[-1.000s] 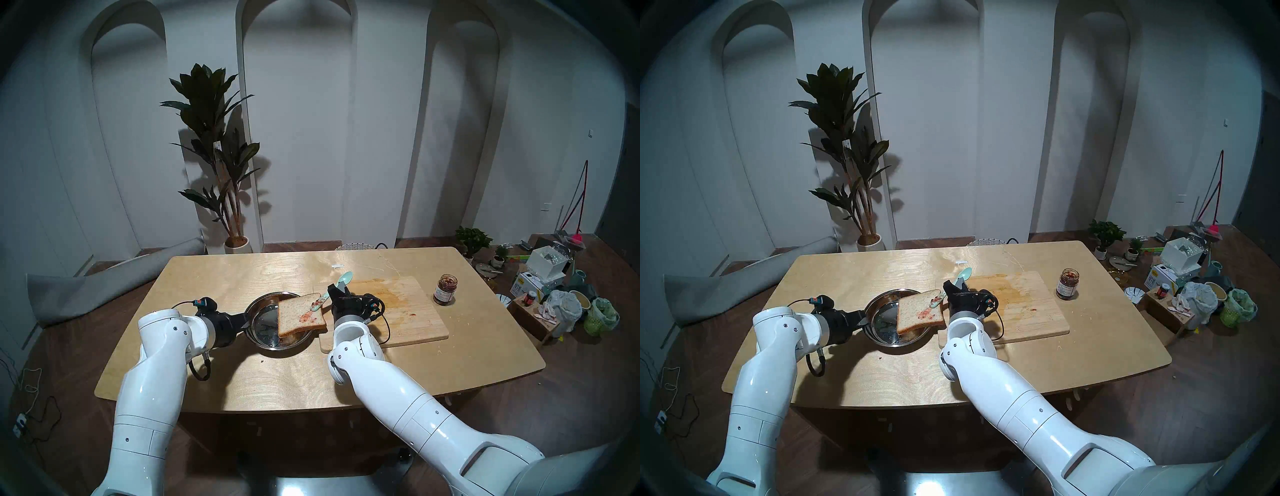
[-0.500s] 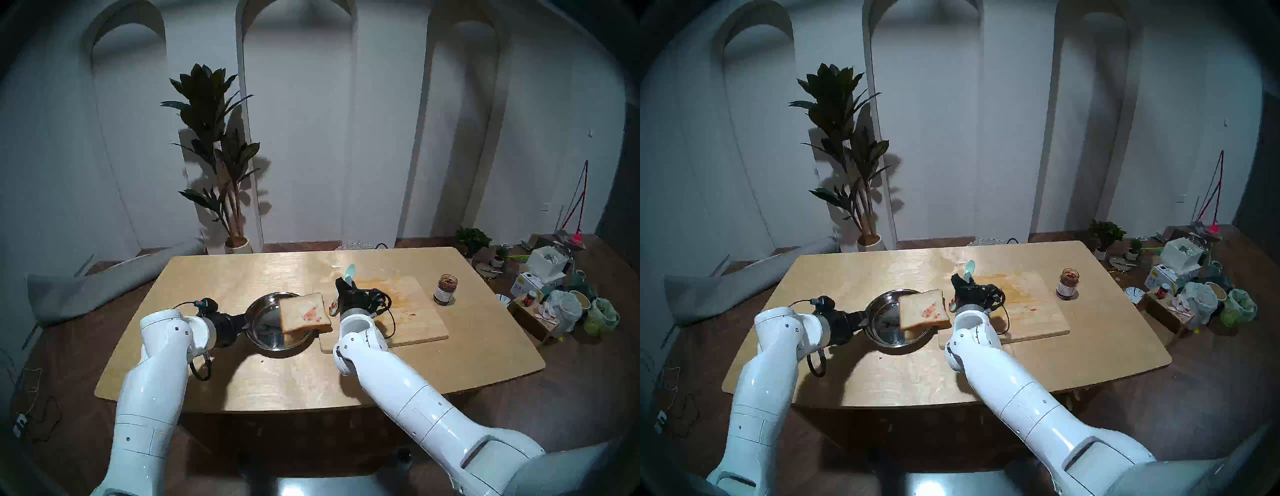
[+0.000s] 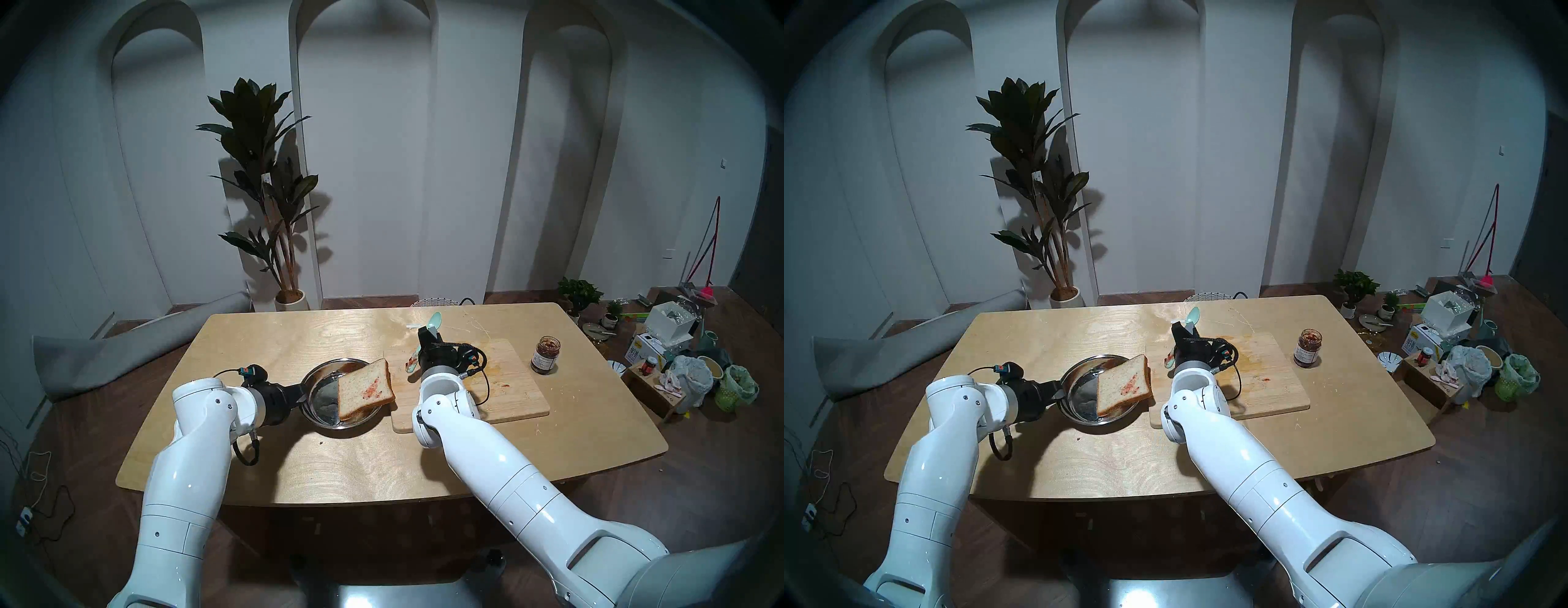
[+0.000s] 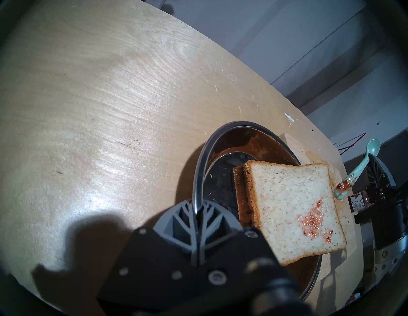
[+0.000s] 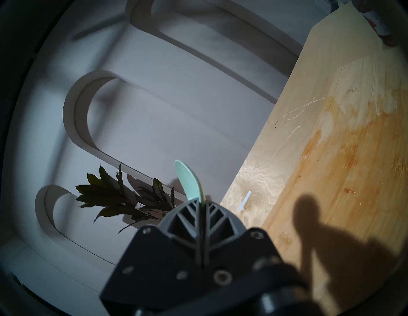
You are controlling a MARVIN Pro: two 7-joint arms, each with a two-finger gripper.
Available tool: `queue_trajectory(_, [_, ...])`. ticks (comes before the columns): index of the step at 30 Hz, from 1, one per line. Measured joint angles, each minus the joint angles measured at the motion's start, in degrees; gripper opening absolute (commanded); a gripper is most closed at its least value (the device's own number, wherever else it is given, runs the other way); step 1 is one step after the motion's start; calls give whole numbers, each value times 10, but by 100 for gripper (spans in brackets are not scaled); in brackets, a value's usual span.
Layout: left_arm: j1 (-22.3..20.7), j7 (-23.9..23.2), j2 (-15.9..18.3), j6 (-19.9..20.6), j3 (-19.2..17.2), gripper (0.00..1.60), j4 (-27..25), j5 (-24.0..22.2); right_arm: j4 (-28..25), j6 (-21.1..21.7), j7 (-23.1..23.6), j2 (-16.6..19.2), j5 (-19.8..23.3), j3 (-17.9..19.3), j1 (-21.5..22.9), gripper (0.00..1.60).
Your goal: Spread jam over the slice of bread with the knife
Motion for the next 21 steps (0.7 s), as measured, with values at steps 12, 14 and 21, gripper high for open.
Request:
queue_trajectory(12, [-10, 1, 2, -5, 5, 8, 12, -1, -77, 33, -37, -2, 59, 7, -13, 0])
queue_trajectory(14, [-12, 1, 3, -5, 6, 7, 13, -1, -84, 35, -42, -6, 57, -8, -18, 0])
queue_trajectory(21, [-15, 3, 4, -7, 9, 6, 17, -1, -69, 20, -37, -16, 24, -43, -16, 0])
